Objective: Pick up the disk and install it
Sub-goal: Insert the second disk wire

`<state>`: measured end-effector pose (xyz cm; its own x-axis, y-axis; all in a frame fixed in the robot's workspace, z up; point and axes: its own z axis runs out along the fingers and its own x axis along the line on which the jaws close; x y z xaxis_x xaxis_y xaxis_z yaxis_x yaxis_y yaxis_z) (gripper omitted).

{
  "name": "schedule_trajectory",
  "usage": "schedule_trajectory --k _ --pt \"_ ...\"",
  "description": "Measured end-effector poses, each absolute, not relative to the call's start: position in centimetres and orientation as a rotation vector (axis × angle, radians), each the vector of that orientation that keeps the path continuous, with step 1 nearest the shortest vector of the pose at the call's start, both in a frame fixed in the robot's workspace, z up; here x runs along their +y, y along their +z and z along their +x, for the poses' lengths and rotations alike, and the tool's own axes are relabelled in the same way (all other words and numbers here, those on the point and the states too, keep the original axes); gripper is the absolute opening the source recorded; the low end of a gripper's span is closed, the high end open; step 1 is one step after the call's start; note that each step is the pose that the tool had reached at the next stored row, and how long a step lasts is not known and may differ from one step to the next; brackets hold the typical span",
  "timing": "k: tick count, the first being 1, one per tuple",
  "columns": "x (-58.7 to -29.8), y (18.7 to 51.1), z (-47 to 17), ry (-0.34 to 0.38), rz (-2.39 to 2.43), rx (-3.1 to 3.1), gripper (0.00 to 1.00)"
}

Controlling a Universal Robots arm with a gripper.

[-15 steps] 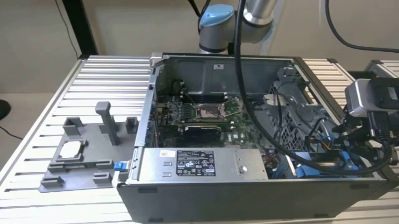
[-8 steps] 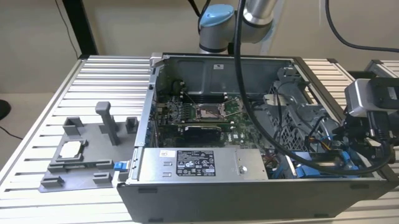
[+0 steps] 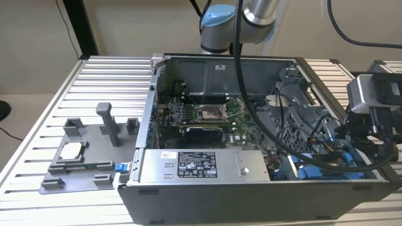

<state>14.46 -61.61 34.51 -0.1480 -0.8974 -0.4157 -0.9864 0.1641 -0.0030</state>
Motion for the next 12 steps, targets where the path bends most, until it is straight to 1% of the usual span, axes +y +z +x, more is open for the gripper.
schedule_trajectory --k 4,12 --pt "-61.4 34.8 13.3 0.384 -1.804 2.127 0.0" --pt "-61.0 35.0 10.9 0.344 -1.822 2.143 0.0"
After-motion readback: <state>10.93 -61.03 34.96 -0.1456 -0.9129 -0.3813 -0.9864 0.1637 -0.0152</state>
